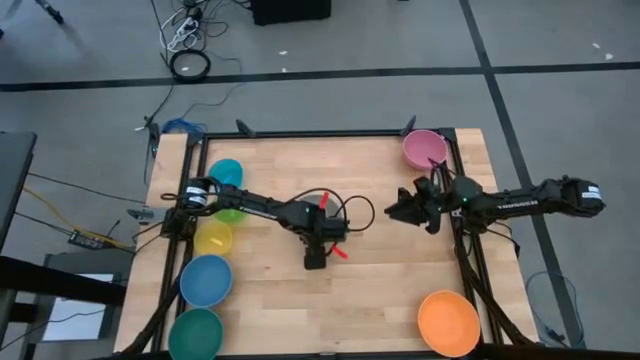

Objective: Nest bowls inside each other
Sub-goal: Move the gray bowl to the center of the table, then stack the orange bowl on top of the gray bowl

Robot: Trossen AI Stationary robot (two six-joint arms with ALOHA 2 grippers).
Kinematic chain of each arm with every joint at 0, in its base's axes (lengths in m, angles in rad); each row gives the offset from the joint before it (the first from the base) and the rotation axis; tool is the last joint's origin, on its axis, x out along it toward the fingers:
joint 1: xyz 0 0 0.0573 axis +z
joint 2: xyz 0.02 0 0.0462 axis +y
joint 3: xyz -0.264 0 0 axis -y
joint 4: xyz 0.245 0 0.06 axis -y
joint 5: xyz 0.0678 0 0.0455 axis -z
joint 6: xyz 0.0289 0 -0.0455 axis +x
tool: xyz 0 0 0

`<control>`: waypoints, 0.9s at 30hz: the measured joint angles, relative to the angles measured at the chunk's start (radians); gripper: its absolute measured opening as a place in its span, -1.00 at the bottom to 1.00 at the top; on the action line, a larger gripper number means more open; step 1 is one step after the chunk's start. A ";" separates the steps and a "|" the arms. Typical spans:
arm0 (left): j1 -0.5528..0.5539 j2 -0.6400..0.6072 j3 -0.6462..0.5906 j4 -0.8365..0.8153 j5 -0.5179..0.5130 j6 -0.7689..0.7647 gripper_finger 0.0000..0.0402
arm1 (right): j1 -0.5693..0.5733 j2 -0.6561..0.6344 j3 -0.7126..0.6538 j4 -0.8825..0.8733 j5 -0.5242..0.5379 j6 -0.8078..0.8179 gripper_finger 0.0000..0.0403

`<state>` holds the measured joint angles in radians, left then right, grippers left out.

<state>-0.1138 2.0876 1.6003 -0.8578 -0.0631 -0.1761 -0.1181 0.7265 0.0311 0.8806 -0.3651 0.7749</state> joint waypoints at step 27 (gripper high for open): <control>-0.156 -0.232 0.669 -0.535 -0.625 -0.199 0.36 | 0.732 0.033 0.577 -1.679 0.364 0.158 -0.02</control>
<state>-0.2703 1.8553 2.2696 -1.3928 -0.6877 -0.3752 0.6134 0.7594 0.6085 -0.7980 -0.0014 0.9327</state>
